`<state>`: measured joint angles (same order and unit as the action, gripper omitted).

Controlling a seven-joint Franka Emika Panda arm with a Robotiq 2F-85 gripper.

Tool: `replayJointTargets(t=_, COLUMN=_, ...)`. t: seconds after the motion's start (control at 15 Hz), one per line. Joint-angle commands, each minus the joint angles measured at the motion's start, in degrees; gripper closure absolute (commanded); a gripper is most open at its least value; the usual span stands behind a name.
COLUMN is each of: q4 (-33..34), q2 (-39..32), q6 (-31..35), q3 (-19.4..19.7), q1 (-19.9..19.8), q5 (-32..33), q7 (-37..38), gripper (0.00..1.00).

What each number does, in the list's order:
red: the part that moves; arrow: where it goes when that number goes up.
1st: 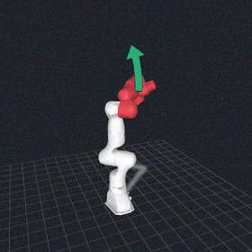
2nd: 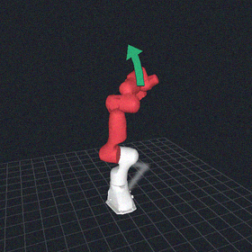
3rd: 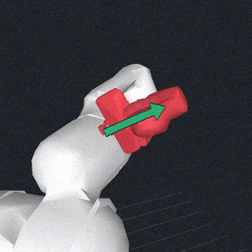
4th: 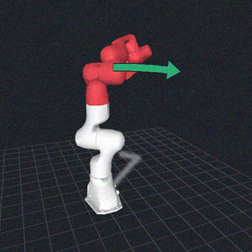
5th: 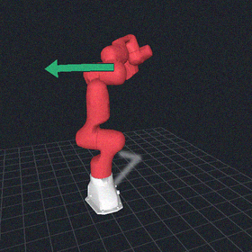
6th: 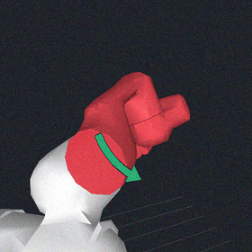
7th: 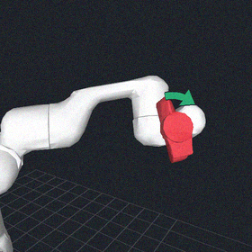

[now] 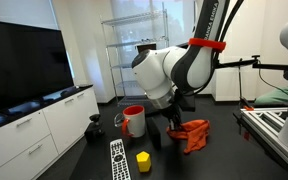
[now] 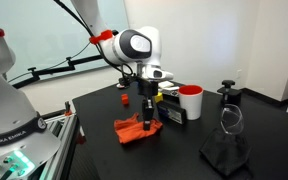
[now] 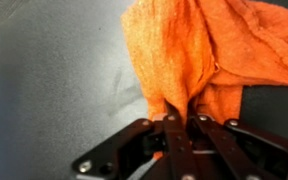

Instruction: Use the orange towel to wipe the tabletop.

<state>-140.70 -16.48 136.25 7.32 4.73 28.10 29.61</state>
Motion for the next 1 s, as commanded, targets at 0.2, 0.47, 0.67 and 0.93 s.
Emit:
replayJointTargets(t=0.2, q4=-0.2, q2=-0.1, q6=0.4, q3=-1.5, q1=1.8, q5=-1.1, q7=0.9, gripper=0.98)
replayJointTargets(t=0.47, q4=-1.5, q2=2.3, q6=-1.2, q3=-1.9, q1=2.0, q5=-1.8, q7=-0.3, gripper=0.64)
replayJointTargets(t=0.67, q4=-4.6, q2=7.3, q6=-1.8, q3=-2.8, q1=1.3, q5=-3.8, q7=-2.7, gripper=0.45)
replayJointTargets(t=0.93, q4=-8.6, q2=16.7, q6=-3.5, q3=-5.7, q1=0.9, q5=-10.2, q7=-7.5, gripper=0.15)
